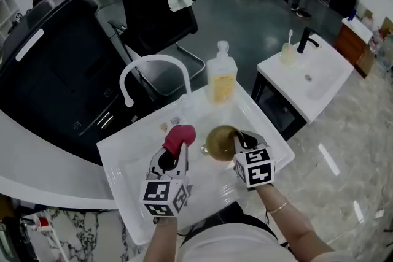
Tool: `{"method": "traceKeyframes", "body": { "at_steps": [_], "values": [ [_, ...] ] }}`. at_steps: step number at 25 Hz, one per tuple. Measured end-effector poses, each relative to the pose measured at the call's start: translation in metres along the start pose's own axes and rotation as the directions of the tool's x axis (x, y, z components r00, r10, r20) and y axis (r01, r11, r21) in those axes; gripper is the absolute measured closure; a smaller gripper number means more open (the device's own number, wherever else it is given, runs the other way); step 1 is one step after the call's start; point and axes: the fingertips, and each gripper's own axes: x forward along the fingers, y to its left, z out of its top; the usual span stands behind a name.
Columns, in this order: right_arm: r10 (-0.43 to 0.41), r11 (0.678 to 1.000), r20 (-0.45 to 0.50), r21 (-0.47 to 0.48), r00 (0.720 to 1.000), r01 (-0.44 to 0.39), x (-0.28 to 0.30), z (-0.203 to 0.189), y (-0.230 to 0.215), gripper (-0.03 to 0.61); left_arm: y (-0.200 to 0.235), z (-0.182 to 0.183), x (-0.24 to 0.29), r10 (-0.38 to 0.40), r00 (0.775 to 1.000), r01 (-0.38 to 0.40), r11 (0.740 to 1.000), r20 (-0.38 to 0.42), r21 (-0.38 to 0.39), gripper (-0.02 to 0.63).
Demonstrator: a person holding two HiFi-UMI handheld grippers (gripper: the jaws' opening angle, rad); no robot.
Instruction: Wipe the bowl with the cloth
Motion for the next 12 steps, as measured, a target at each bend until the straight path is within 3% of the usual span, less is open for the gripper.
{"method": "traceKeyframes", "body": {
  "at_steps": [6, 9, 12],
  "values": [
    [-0.023, 0.999, 0.001, -0.036, 1.0, 0.023, -0.002, 0.003, 0.006, 0.563, -0.052, 0.028, 0.0, -0.194, 0.981, 0.192, 0.979, 0.022, 0.067, 0.552],
    [-0.033, 0.998, 0.001, -0.055, 0.999, 0.033, -0.003, 0.006, 0.008, 0.563, -0.078, 0.016, 0.005, -0.292, 0.954, 0.297, 0.951, -0.069, 0.089, 0.552],
    [-0.041, 0.997, 0.013, -0.065, 0.999, 0.042, -0.003, 0.009, 0.011, 0.563, -0.089, -0.012, 0.015, -0.286, 0.937, 0.316, 0.938, -0.201, 0.14, 0.552]
  ]
}}
